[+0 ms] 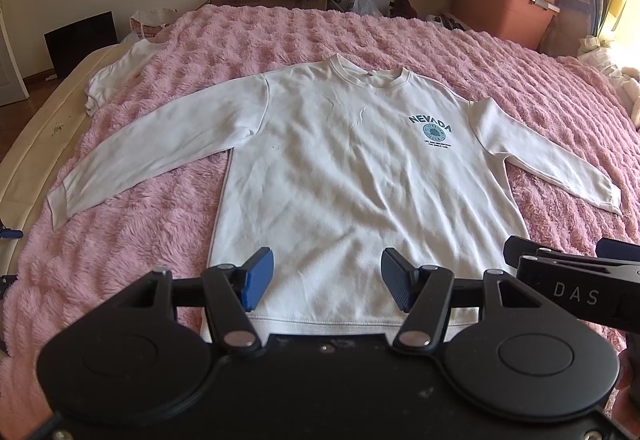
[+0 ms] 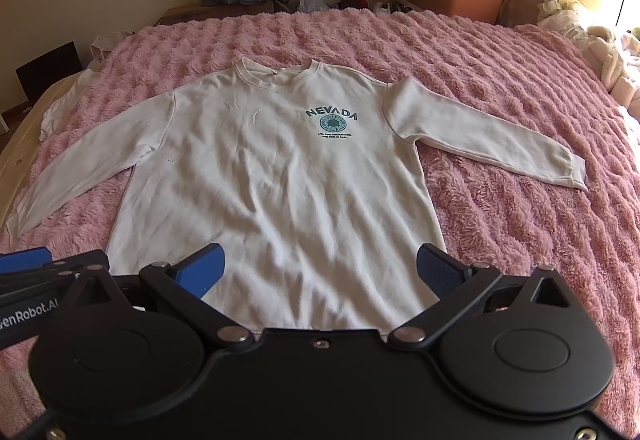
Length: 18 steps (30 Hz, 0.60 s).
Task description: Fold small clothes
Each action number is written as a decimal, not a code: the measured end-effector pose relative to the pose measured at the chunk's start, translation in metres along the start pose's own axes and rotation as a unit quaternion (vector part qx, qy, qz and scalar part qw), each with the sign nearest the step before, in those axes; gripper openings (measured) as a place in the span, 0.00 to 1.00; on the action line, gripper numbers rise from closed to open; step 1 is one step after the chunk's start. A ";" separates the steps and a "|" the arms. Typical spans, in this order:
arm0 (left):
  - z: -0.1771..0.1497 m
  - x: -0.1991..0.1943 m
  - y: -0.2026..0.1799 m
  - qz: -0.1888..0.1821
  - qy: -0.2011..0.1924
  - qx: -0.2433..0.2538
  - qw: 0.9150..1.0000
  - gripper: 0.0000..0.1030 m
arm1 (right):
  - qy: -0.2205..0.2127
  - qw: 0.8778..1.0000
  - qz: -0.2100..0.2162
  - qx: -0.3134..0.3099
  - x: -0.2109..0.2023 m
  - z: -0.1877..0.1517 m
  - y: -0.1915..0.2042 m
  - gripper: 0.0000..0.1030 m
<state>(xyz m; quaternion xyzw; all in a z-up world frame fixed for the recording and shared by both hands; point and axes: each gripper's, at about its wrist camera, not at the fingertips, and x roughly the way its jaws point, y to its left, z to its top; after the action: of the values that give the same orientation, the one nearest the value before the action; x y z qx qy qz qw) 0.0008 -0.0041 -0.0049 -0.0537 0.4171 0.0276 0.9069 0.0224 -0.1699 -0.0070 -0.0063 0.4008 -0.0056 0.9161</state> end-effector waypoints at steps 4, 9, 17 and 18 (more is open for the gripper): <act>0.000 0.000 0.000 -0.001 0.001 -0.002 1.000 0.61 | 0.002 1.000 0.004 0.003 -0.001 -0.003 -0.004 1.00; 0.001 0.001 0.001 0.000 0.002 -0.005 1.000 0.61 | 0.001 1.000 0.004 0.002 0.000 -0.004 -0.004 1.00; 0.000 0.001 -0.001 0.002 0.004 -0.002 1.000 0.61 | 0.002 1.000 0.004 0.003 -0.001 -0.005 -0.005 1.00; 0.000 0.001 -0.001 0.002 0.004 -0.002 1.000 0.61 | 0.002 1.000 0.004 0.003 -0.001 -0.005 -0.005 1.00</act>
<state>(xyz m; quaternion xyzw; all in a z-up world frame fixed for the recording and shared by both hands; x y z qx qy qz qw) 0.0019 -0.0053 -0.0055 -0.0548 0.4210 0.0301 0.9049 0.0179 -0.1750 -0.0094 -0.0015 0.4028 -0.0031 0.9153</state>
